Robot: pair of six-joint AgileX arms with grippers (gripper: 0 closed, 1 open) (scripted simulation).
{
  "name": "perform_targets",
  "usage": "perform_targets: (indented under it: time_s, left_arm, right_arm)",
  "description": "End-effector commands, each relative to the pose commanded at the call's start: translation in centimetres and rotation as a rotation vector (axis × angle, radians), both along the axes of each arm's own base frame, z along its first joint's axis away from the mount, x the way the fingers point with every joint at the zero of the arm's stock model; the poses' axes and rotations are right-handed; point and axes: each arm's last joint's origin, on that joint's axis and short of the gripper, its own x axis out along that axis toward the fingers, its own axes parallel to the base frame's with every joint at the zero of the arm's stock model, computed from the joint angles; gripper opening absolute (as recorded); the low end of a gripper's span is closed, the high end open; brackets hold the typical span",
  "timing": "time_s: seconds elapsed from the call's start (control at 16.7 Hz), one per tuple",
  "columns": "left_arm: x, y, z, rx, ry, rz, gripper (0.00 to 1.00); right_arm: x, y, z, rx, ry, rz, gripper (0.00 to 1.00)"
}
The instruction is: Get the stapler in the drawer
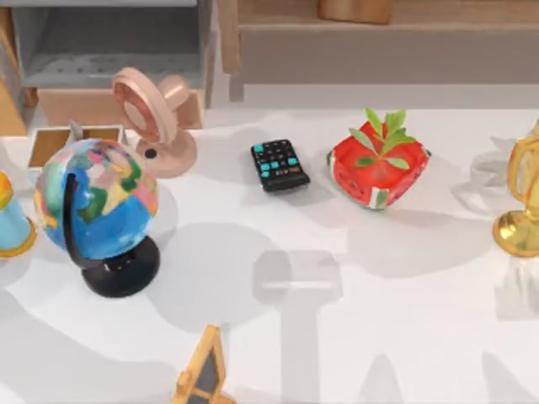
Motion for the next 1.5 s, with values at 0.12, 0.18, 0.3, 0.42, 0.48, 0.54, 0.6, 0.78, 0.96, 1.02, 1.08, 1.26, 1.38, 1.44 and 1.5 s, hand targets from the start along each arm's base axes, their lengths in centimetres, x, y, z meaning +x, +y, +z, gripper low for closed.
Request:
perform_targets:
  time_s: [0.12, 0.18, 0.3, 0.42, 0.48, 0.54, 0.6, 0.78, 0.96, 1.02, 1.08, 1.26, 1.38, 1.44, 1.5]
  left_arm:
    - [1.4, 0.1, 0.1, 0.002, -0.006, 0.003, 0.00]
    - [2.3, 0.1, 0.2, 0.003, -0.009, 0.003, 0.00]
    - [3.8, 0.0, 0.3, 0.001, -0.012, 0.000, 0.00]
    - [4.8, -0.2, 0.3, -0.001, -0.010, -0.001, 0.00]
    - [5.0, -0.2, 0.3, -0.001, -0.008, -0.002, 0.00]
    - [5.0, -0.2, 0.3, -0.001, -0.008, -0.002, 0.00]
    - [5.0, -0.2, 0.3, -0.001, -0.008, -0.002, 0.00]
    - [5.0, -0.2, 0.3, -0.001, -0.008, -0.002, 0.08]
    - [5.0, -0.2, 0.3, -0.001, -0.008, -0.002, 0.30]
    - [5.0, -0.2, 0.3, -0.001, -0.008, -0.002, 0.38]
    - [5.0, -0.2, 0.3, -0.001, -0.008, -0.002, 0.45]
    - [5.0, -0.2, 0.3, -0.001, -0.008, -0.002, 0.68]
    - [5.0, -0.2, 0.3, -0.001, -0.008, -0.002, 0.83]
    - [5.0, -0.2, 0.3, -0.001, -0.008, -0.002, 0.90]
    - [5.0, -0.2, 0.3, -0.001, -0.008, -0.002, 0.98]
  right_arm:
    - [0.0, 0.0, 0.0, 0.000, 0.000, 0.000, 1.00]
    - [0.0, 0.0, 0.0, 0.000, 0.000, 0.000, 1.00]
    - [0.0, 0.0, 0.0, 0.000, 0.000, 0.000, 1.00]
    - [0.0, 0.0, 0.0, 0.000, 0.000, 0.000, 1.00]
    - [0.0, 0.0, 0.0, 0.000, 0.000, 0.000, 1.00]
    - [0.0, 0.0, 0.0, 0.000, 0.000, 0.000, 1.00]
    - [0.0, 0.0, 0.0, 0.000, 0.000, 0.000, 1.00]
    - [0.0, 0.0, 0.0, 0.000, 0.000, 0.000, 1.00]
    - [0.0, 0.0, 0.0, 0.000, 0.000, 0.000, 1.00]
    - [0.0, 0.0, 0.0, 0.000, 0.000, 0.000, 1.00]
    - [0.0, 0.0, 0.0, 0.000, 0.000, 0.000, 1.00]
    - [0.0, 0.0, 0.0, 0.000, 0.000, 0.000, 1.00]
    - [0.0, 0.0, 0.0, 0.000, 0.000, 0.000, 1.00]
    - [0.0, 0.0, 0.0, 0.000, 0.000, 0.000, 1.00]
    - [0.0, 0.0, 0.0, 0.000, 0.000, 0.000, 1.00]
